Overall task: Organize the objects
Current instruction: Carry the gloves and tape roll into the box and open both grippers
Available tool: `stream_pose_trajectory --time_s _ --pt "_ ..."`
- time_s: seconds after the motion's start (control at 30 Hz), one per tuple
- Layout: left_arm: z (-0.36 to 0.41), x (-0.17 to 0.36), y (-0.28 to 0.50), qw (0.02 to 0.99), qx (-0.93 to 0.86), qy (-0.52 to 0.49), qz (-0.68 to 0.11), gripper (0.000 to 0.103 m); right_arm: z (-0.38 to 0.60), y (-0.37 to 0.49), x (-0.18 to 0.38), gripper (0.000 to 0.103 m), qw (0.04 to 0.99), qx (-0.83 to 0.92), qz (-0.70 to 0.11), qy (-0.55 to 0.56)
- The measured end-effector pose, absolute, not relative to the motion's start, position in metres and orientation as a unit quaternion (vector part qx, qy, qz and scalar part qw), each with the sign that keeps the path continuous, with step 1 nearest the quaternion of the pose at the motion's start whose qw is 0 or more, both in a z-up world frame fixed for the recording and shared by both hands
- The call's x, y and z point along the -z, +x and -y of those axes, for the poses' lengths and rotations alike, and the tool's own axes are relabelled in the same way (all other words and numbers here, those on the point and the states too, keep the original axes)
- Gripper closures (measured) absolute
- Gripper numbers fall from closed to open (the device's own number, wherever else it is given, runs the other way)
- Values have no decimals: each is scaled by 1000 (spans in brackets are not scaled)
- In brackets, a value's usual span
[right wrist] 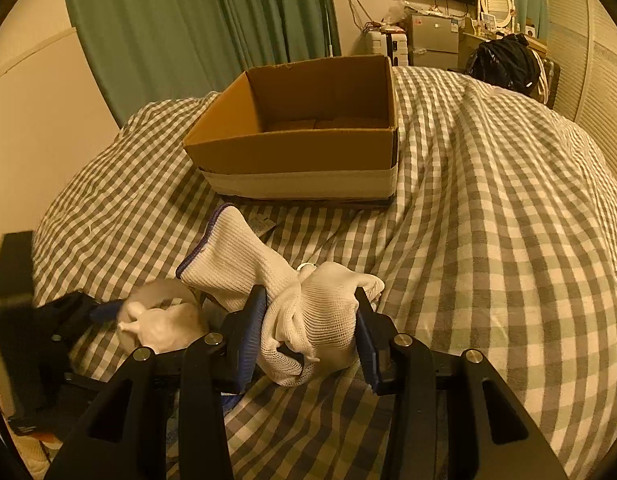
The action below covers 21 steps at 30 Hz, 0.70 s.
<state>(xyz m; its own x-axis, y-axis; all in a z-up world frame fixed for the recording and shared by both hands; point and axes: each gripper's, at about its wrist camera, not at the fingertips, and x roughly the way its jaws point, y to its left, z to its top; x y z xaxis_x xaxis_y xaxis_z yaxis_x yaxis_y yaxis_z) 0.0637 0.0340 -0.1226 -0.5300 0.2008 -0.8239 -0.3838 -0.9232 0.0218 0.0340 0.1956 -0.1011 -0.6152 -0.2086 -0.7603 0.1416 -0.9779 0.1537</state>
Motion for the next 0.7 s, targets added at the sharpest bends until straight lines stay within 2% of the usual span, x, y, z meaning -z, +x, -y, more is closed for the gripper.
stream_pose_trajectory --time_s 0.33,0.7 --pt "-25 58 50 156 -901 -396 -80 21 -198 40 59 62 89 919 31 384" --pt "-28 -25 -3 142 -932 -328 -67 21 -188 12 -33 62 96 948 -14 304"
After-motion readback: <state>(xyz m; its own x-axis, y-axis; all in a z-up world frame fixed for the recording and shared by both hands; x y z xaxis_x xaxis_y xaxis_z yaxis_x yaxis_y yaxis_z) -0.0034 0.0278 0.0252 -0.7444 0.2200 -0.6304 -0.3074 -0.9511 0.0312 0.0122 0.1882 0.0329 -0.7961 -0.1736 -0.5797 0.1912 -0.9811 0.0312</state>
